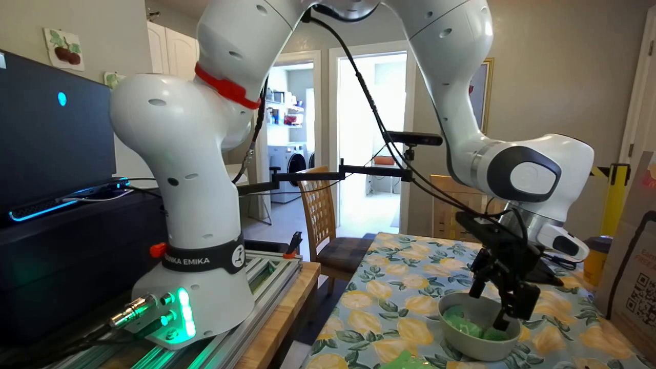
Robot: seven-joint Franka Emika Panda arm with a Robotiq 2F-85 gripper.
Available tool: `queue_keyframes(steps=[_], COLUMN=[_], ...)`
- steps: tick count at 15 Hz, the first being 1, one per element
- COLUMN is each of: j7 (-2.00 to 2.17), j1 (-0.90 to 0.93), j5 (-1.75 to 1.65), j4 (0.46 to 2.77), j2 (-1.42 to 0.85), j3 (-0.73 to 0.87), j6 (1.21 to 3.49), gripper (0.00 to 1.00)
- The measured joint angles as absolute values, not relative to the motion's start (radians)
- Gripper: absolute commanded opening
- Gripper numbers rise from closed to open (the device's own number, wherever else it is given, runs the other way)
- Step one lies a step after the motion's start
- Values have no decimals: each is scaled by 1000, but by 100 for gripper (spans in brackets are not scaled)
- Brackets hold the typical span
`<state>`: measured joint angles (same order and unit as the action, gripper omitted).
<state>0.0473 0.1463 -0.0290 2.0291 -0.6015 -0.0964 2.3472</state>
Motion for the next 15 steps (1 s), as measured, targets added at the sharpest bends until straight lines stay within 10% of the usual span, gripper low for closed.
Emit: queue_keyframes(steps=[15], j7=[52], j1=[148], j5=[-29], j4=[2022], j2=[-658], j3=[-95], j6=[2359], gripper=[100])
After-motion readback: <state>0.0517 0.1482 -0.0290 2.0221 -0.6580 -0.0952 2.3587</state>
